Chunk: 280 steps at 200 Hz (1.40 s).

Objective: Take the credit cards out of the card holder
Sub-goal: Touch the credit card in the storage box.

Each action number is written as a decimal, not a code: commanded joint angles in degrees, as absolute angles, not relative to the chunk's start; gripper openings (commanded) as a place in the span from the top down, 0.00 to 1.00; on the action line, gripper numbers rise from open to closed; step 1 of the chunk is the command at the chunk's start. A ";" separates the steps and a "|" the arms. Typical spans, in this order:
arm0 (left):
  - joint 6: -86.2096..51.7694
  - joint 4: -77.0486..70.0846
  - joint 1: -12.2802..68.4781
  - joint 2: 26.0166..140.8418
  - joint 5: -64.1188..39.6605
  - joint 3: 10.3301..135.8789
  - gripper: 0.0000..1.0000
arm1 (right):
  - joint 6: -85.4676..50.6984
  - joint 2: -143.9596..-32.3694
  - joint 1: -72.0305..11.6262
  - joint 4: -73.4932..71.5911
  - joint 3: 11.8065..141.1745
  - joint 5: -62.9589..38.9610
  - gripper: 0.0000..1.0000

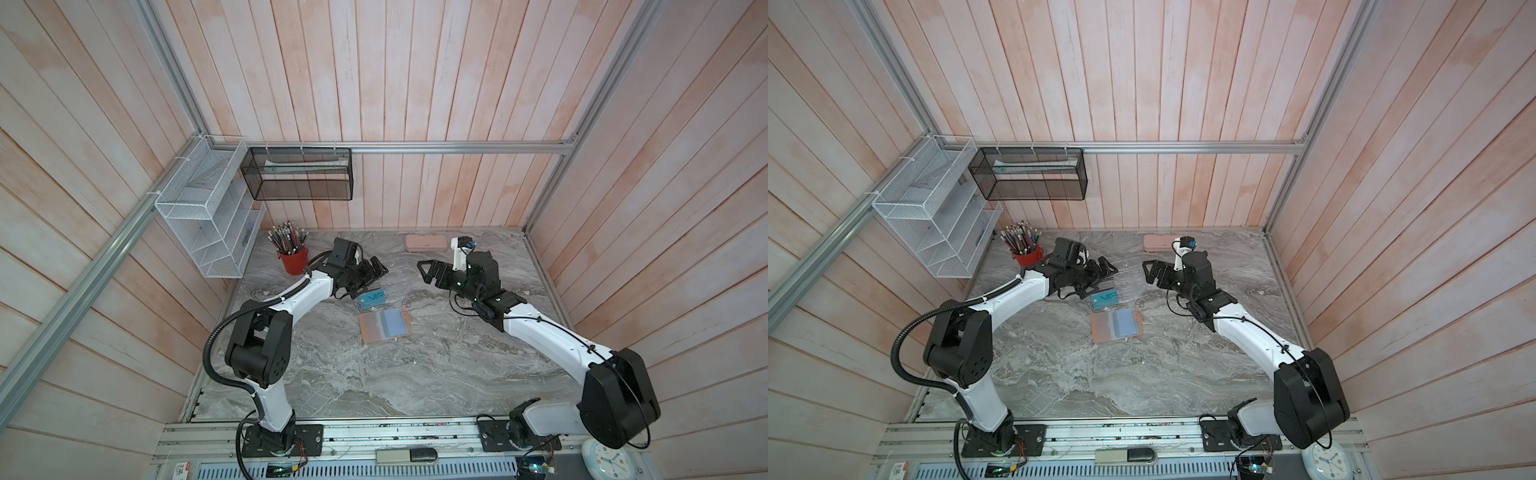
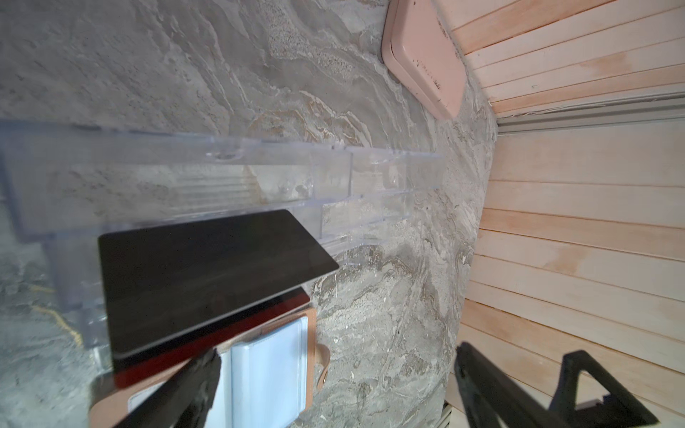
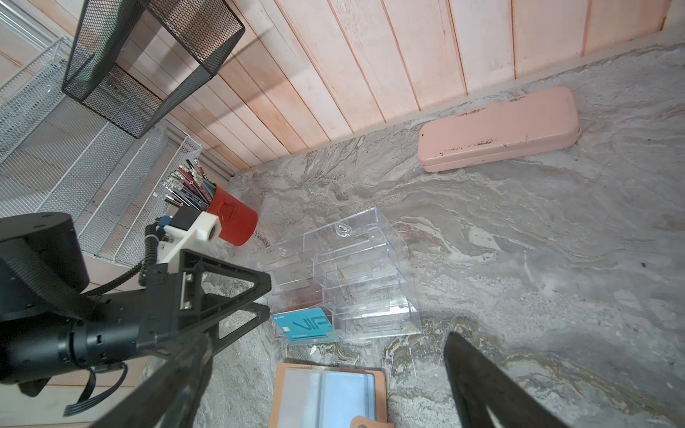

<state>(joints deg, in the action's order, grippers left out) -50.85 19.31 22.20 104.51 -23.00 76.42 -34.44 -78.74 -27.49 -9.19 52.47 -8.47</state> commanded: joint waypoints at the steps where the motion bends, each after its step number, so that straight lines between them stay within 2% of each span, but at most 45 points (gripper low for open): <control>1: -51.70 16.89 22.42 107.40 -21.34 80.42 0.00 | -33.08 -77.36 -27.34 -10.31 50.48 -8.48 0.02; 54: -51.42 18.28 22.16 112.27 -19.78 87.45 0.00 | -31.04 -78.16 -27.16 -10.52 50.26 -11.76 0.02; 103: -50.58 18.44 19.03 111.51 -20.45 87.05 0.00 | -29.88 -88.13 -29.71 -18.16 52.42 -28.29 0.02; 180: -48.25 18.86 16.12 99.38 -24.54 84.35 0.00 | -30.89 -103.00 -36.08 -28.00 59.68 -38.77 0.02; 235: -47.50 18.81 10.28 89.30 -24.33 77.17 0.00 | -29.28 -116.07 -38.02 -23.71 73.77 -41.35 0.02; 280: -45.44 18.11 6.51 86.15 -24.74 71.80 0.00 | -28.33 -118.80 -39.44 -21.48 77.47 -40.70 0.02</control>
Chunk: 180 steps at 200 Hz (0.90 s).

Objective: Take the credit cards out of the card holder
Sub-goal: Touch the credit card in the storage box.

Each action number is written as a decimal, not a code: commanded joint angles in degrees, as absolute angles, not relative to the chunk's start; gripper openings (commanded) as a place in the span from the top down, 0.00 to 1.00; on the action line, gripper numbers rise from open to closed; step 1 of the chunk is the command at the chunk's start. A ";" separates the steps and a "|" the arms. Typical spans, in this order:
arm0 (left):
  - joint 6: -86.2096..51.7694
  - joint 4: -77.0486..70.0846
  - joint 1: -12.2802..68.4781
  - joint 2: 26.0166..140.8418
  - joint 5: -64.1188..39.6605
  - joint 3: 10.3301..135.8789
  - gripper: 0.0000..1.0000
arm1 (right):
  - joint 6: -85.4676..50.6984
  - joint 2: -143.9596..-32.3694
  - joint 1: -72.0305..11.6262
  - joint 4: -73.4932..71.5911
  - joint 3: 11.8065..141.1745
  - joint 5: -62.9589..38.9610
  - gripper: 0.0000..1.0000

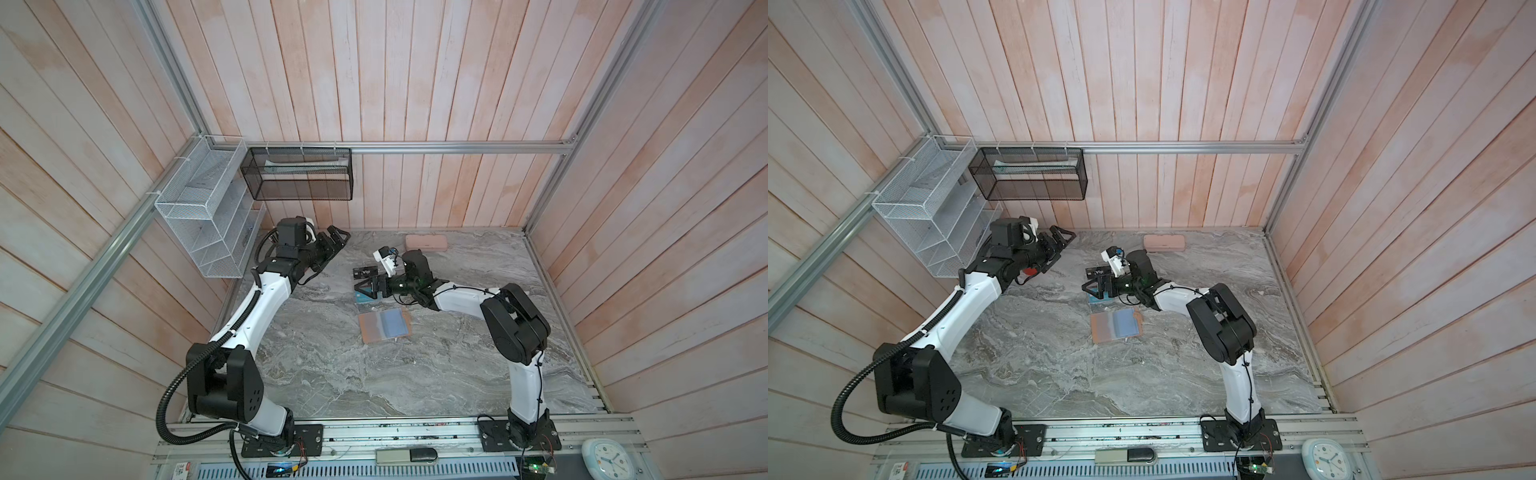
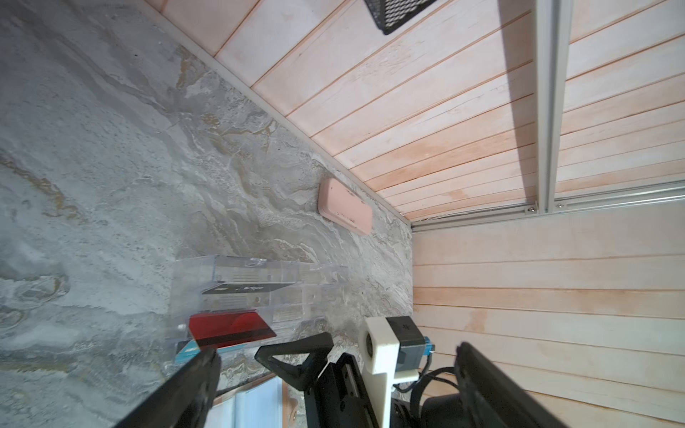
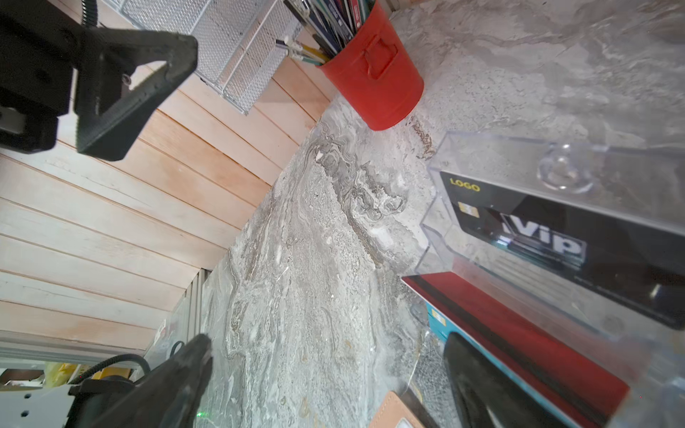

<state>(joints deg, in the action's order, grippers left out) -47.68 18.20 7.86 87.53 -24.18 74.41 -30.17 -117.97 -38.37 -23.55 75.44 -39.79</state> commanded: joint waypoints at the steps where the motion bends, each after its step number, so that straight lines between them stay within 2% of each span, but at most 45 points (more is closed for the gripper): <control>1: -45.40 18.11 6.42 86.10 -24.72 71.67 0.00 | -28.32 -118.81 -39.45 -21.42 77.54 -40.70 0.02; 85: -45.22 16.54 3.56 84.94 -25.97 68.47 0.00 | -28.13 -120.60 -40.12 -19.84 77.23 -39.97 0.02; 180: -44.03 16.62 3.34 84.81 -25.53 67.77 0.00 | -27.51 -124.86 -38.42 -16.64 83.67 -39.17 0.02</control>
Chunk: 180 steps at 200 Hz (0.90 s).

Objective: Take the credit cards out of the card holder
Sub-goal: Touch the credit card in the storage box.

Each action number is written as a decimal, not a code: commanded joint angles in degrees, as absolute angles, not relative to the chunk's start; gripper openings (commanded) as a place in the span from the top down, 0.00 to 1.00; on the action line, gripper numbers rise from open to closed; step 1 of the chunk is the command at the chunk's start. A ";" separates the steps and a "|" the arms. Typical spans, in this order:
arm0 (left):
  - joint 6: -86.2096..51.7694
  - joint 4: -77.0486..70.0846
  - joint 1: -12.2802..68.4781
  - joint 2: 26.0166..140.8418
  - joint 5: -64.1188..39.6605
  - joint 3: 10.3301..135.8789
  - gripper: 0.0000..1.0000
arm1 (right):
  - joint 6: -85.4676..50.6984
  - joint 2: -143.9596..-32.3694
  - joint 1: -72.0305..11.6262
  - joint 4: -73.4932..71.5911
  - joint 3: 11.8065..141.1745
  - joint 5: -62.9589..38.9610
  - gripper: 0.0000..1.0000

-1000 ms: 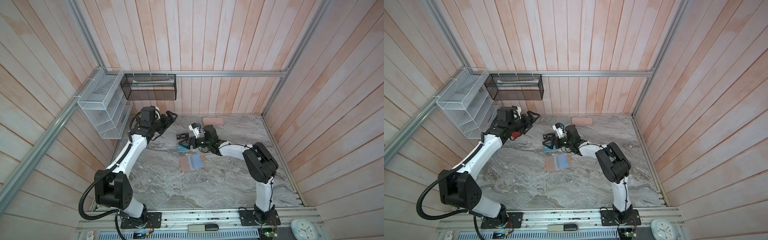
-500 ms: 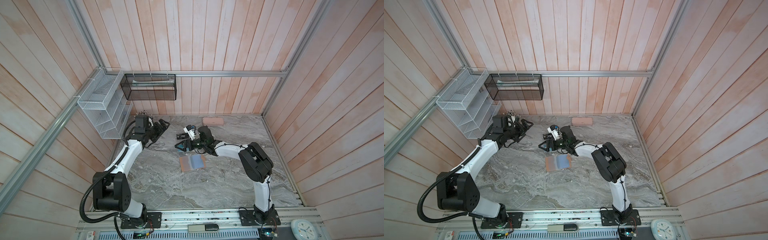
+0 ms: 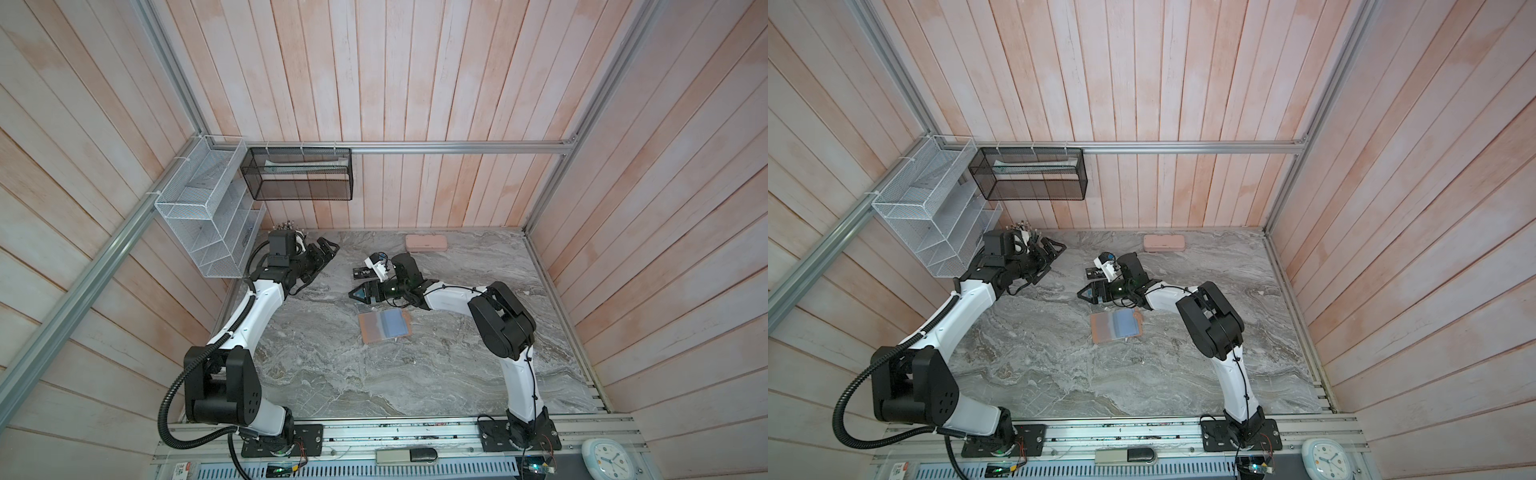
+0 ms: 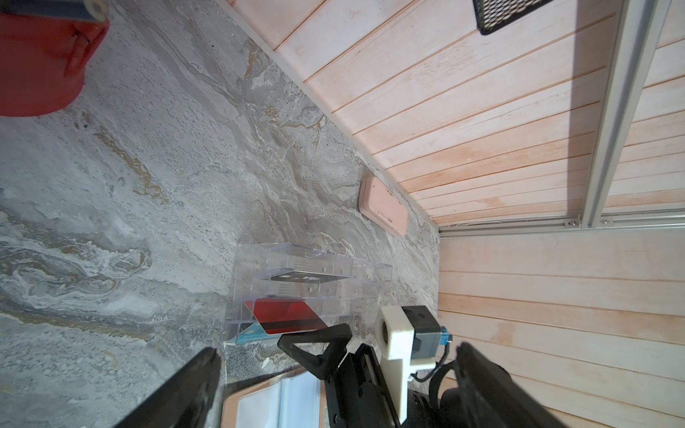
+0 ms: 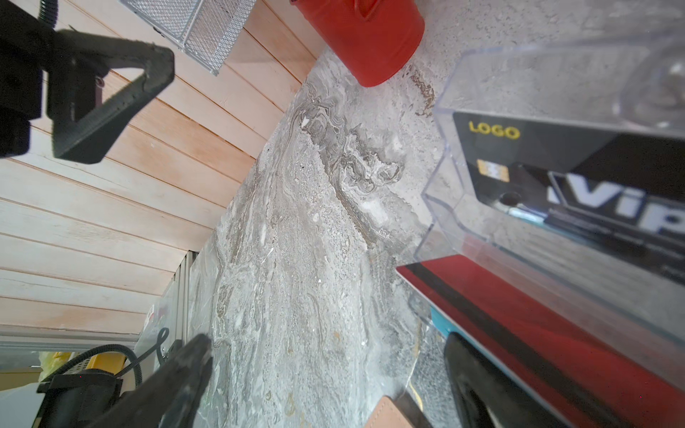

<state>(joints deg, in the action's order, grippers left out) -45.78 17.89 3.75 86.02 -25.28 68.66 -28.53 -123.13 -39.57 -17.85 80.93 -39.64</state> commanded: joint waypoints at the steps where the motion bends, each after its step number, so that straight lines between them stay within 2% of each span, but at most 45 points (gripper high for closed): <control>1: -44.03 16.62 3.38 84.77 -25.51 67.72 0.00 | -27.47 -124.87 -38.37 -16.63 83.72 -39.19 0.02; 108: -43.25 15.44 3.13 84.51 -25.70 65.66 0.00 | -25.87 -127.29 -37.00 -14.29 88.25 -40.88 0.02; 153: -41.40 14.29 3.09 82.68 -23.36 64.96 0.00 | -23.98 -118.87 -37.45 -14.51 82.93 -38.95 0.02; 180: -37.51 10.00 3.08 77.62 -14.11 60.57 0.00 | -21.06 -107.82 -35.75 -12.41 75.96 -31.38 0.02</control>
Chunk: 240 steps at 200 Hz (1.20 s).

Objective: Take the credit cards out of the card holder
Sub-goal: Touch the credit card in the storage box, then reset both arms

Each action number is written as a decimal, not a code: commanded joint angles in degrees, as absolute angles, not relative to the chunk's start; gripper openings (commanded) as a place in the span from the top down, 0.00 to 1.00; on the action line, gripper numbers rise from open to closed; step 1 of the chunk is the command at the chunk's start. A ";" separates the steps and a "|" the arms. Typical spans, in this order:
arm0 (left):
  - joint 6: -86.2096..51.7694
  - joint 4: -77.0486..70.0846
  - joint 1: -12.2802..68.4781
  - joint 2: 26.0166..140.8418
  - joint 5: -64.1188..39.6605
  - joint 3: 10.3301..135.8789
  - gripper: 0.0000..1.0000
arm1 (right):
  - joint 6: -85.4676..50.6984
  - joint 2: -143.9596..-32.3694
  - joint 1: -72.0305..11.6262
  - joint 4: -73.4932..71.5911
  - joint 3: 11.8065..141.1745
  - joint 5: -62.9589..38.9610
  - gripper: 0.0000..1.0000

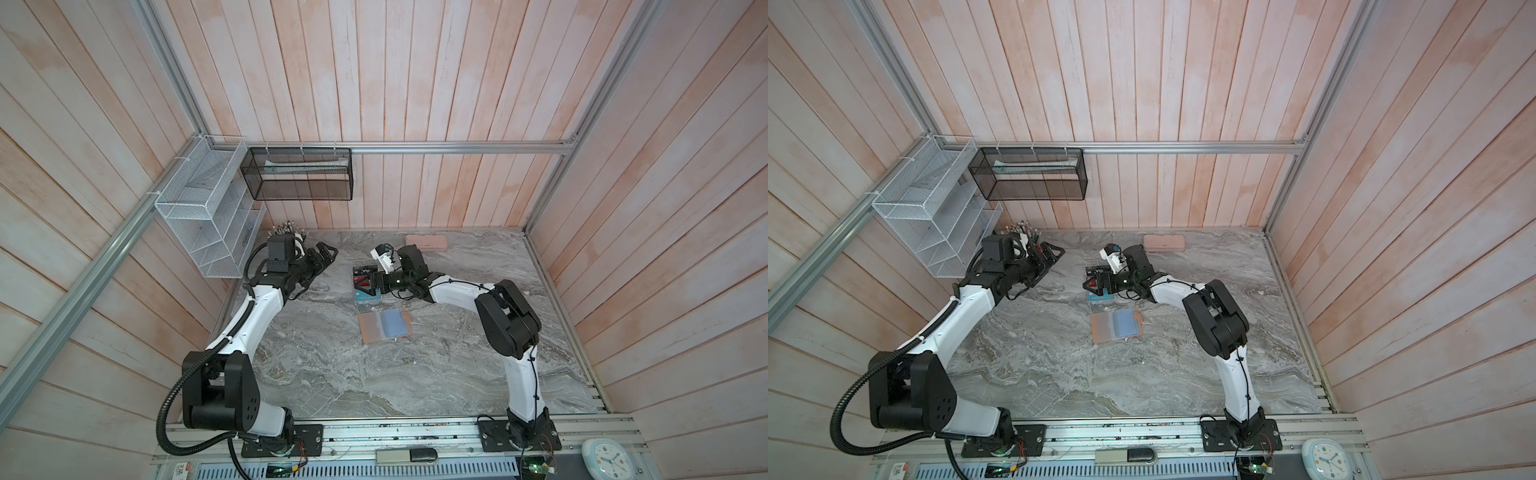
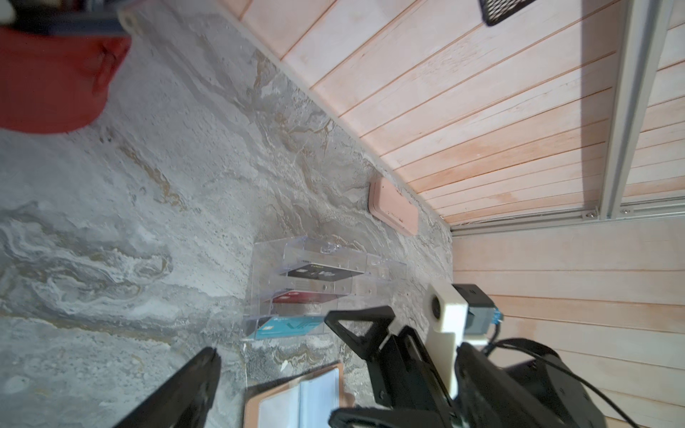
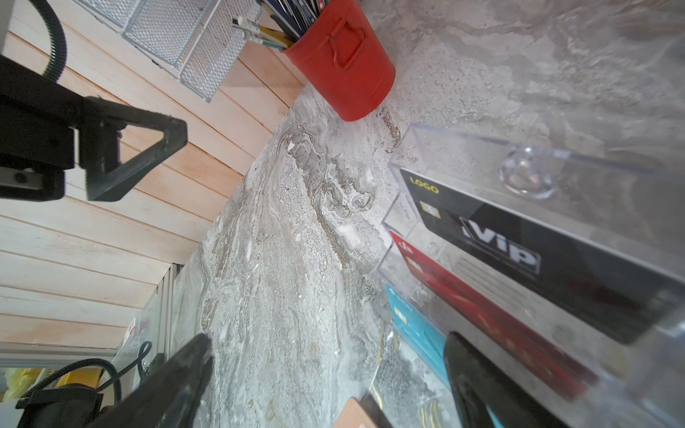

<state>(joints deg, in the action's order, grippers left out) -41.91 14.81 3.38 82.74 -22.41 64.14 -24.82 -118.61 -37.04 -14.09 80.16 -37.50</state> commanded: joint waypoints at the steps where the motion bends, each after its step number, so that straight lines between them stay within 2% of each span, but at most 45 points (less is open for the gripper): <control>1: -37.39 9.75 3.08 77.39 -13.47 60.30 0.00 | -20.86 -107.39 -35.59 -12.22 75.68 -30.99 0.02; 38: -30.16 -0.99 3.08 72.28 5.71 48.68 0.00 | -16.78 -93.40 -28.32 -5.50 65.70 -11.72 0.02; 74: -20.29 -13.85 3.16 76.33 19.35 38.53 0.00 | -16.94 -80.10 -18.97 -12.00 48.75 5.42 0.02; 103: -15.29 -24.35 3.30 80.59 24.08 33.05 0.00 | -13.20 -71.56 -13.06 -18.41 36.82 18.80 0.02; 135: -9.18 -36.32 2.90 82.03 24.81 27.51 0.00 | -8.99 -69.83 -6.90 -25.57 27.37 29.42 0.02; 153: -7.81 -42.71 2.64 83.30 23.73 24.71 0.00 | -5.46 -71.31 -6.23 -35.68 21.24 30.73 0.02; 181: -5.82 -51.86 1.56 85.14 19.76 21.64 0.00 | -4.14 -76.03 -5.55 -53.59 14.75 26.57 0.02; 193: -5.94 -55.19 1.06 86.10 18.71 20.53 0.00 | -0.91 -76.33 -5.67 -56.73 14.38 24.30 0.02; 225: -5.36 -53.04 1.04 86.11 16.44 21.37 0.00 | -2.37 -83.27 -1.08 -70.72 11.47 14.38 0.02; 240: -5.35 -53.71 0.91 86.12 16.14 21.01 0.00 | -2.84 -88.93 -0.76 -80.49 9.43 14.80 0.02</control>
